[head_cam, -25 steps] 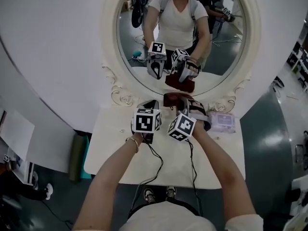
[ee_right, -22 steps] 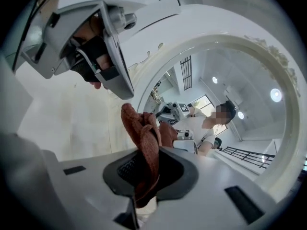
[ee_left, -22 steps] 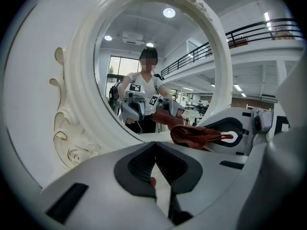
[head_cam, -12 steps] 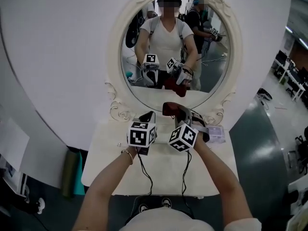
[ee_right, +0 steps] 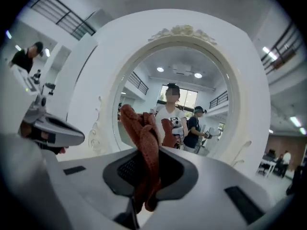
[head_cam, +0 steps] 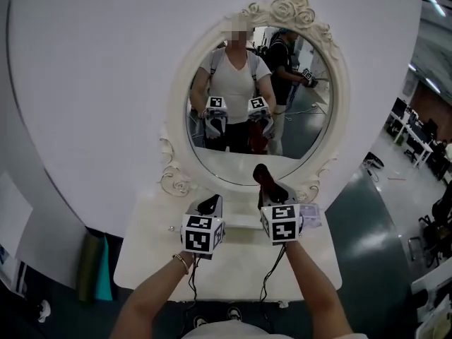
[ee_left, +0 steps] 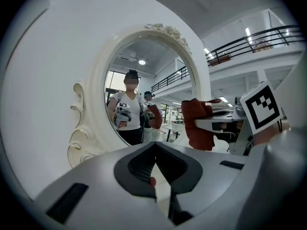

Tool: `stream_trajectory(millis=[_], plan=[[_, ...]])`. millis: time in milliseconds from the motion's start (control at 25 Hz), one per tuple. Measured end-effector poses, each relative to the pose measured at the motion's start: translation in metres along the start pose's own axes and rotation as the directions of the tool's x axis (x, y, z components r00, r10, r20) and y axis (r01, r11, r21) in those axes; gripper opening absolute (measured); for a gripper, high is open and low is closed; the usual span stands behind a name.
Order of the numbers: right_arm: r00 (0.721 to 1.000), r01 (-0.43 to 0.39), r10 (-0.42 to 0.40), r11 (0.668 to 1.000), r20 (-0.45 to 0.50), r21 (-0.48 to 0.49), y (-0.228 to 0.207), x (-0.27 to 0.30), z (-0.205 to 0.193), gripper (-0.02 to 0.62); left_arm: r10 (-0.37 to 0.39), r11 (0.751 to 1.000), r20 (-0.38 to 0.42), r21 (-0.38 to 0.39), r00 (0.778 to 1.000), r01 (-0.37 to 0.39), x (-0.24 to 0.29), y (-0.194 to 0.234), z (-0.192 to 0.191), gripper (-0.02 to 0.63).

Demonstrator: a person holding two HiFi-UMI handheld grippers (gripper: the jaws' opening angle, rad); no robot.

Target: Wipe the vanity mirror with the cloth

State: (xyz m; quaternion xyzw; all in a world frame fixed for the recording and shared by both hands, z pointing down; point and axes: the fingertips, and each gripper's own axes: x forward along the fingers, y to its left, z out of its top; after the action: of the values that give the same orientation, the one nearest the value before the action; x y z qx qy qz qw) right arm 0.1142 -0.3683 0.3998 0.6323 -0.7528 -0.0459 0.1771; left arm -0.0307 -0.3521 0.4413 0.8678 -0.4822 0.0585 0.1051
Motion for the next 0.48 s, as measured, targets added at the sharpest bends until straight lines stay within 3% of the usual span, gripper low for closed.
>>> stream_trajectory(millis=[80,240,480], plan=[[1.000,0.005,-0.007,0.991,0.015,0.132,-0.003,-0.008,-0.004,0.058,0.001,0.999,0.009,-0.037,1.000,-0.001,-0.008,0.000,-0.002,0.011],[0.997,-0.008,-0.018,0.939,0.072,0.343,-0.001,-0.032,-0.015,0.058,0.029,0.995,0.037,-0.092,0.999,-0.026,-0.026,-0.002,-0.007,0.011],[0.993,0.027,-0.074,0.907,0.097,0.419,0.005,-0.062,-0.036,0.058,0.053,0.992,0.055,-0.116,0.997,-0.046,-0.041,-0.016,-0.021,0.011]])
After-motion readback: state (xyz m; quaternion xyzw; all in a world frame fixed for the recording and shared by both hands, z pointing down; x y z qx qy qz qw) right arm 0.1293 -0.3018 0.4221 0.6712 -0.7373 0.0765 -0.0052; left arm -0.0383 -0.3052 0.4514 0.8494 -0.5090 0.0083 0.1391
